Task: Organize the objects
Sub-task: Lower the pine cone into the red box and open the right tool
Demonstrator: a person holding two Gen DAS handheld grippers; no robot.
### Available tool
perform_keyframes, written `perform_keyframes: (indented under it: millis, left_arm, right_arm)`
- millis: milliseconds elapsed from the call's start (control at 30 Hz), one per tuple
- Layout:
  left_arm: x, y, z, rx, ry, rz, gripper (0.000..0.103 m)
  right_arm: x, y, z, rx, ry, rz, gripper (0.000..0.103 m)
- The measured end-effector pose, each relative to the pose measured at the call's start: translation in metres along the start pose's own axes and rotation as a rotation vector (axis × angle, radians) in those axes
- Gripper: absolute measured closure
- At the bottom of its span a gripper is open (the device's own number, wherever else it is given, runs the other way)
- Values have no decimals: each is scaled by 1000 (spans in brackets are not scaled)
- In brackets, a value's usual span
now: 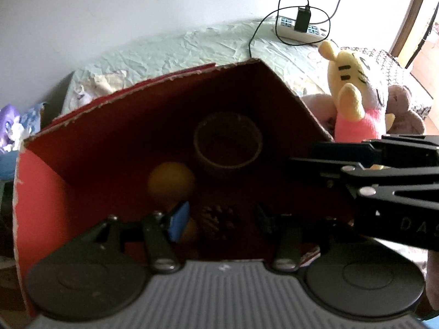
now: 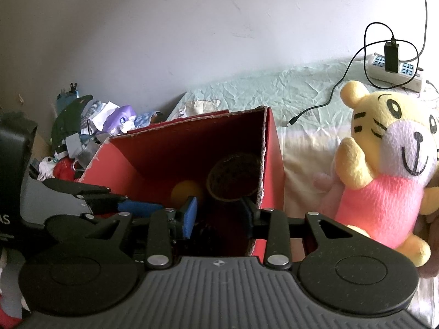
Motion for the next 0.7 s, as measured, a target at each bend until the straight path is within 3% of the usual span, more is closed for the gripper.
perform_keyframes:
  millis: [700]
  left_arm:
    - [10,42,-7,-82,49,76,50]
  right_arm:
    - [12,26,-5,-12,-59,103,61]
Point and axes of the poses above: each gripper's, at about its wrist camera, not at the fingertips, and y roughly against the way its jaws point, x to its left, z to its top, the point moved 8 cm from there along -y, roughly the way its jaws point
